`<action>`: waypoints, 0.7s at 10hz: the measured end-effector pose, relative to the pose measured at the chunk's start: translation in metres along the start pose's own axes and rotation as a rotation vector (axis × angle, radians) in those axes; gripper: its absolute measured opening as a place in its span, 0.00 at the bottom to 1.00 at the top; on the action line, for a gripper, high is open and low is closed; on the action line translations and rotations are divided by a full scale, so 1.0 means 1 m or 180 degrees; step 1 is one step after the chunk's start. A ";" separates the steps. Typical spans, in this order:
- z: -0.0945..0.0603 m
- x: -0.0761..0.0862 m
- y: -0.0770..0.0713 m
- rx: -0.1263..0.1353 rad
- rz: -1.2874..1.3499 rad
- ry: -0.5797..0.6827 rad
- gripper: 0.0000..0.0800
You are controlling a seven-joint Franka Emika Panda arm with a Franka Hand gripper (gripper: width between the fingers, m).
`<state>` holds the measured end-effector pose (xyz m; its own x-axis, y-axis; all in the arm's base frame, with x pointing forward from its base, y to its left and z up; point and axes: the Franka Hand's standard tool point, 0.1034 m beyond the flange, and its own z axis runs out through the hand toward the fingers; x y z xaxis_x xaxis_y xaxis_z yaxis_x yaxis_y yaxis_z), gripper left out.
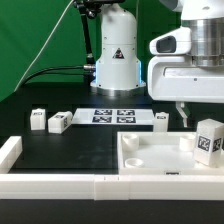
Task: Assemble one leg
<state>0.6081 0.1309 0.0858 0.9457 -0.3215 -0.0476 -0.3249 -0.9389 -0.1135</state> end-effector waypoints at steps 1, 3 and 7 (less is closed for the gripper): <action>0.000 0.001 0.000 0.0001 -0.0423 0.0001 0.81; 0.000 0.003 0.001 -0.0021 -0.1302 0.0015 0.81; 0.003 0.003 0.004 -0.0191 -0.2792 0.0040 0.81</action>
Offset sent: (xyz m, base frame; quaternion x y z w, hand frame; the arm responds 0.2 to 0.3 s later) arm 0.0050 -0.0038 -0.0004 -0.0238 0.0186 -0.3475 0.9372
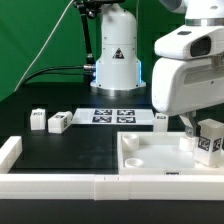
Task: Assemble one leg
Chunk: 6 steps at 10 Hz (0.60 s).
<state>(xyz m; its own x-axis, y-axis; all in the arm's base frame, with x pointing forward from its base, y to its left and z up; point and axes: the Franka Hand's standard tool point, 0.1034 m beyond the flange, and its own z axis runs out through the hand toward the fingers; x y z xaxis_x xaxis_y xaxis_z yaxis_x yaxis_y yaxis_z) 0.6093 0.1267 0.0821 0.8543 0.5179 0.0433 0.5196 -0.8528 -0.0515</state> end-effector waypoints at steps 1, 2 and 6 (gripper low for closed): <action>0.000 0.000 0.001 -0.0003 -0.0144 -0.0002 0.81; 0.000 0.000 0.001 -0.0003 -0.0126 -0.0002 0.81; 0.000 -0.001 0.003 -0.0009 -0.0103 0.0000 0.37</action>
Offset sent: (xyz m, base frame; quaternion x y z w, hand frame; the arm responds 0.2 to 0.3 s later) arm 0.0000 0.0000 0.0000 0.0000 0.0000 0.0000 1.0000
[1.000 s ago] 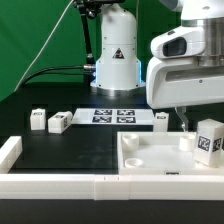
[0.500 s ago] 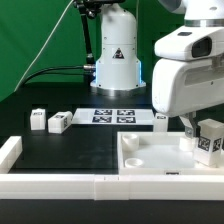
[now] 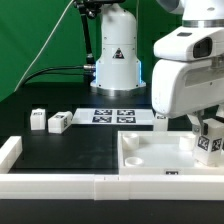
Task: Assemble one leg
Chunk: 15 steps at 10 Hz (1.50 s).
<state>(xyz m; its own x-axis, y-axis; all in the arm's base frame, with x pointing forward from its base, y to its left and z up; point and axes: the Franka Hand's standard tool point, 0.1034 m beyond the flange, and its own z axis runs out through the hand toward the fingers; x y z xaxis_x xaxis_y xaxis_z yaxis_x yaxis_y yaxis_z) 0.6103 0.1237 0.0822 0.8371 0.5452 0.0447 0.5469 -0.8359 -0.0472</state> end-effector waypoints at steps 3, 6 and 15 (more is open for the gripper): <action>-0.001 0.000 0.001 -0.0013 0.0465 0.0046 0.37; 0.000 -0.001 0.003 0.0017 0.1854 0.0082 0.37; 0.002 -0.002 0.005 0.0193 0.4232 0.0166 0.38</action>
Offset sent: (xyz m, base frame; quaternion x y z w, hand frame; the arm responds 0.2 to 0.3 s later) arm -0.0057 -0.0115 0.0063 -0.0183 0.0100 0.2837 0.9587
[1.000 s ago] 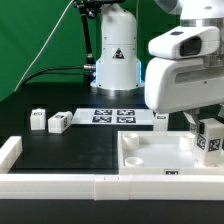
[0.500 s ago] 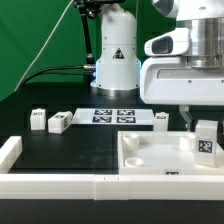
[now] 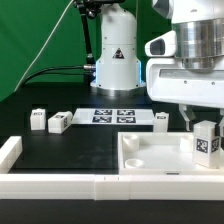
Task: Assemble one leg
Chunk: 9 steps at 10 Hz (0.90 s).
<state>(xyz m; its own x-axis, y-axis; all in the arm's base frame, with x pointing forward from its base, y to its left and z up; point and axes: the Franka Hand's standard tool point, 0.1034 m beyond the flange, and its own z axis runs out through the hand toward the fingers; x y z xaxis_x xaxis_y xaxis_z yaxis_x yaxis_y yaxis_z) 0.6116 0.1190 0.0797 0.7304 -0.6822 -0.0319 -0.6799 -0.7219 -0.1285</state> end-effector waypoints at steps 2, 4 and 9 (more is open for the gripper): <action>0.001 -0.004 -0.003 -0.0006 -0.0331 0.0004 0.61; 0.001 -0.009 -0.007 -0.0017 -0.1213 0.0008 0.80; 0.007 -0.001 -0.004 -0.0166 -0.3495 -0.0058 0.81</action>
Offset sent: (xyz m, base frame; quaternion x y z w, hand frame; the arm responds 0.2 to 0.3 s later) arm 0.0016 0.0116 0.0009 -0.0204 0.0128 -0.3413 0.9396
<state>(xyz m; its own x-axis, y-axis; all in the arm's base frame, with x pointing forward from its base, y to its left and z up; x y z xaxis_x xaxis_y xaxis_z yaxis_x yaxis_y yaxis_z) 0.6141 0.1233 0.0730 0.9400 0.3361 0.0595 0.3392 -0.9392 -0.0539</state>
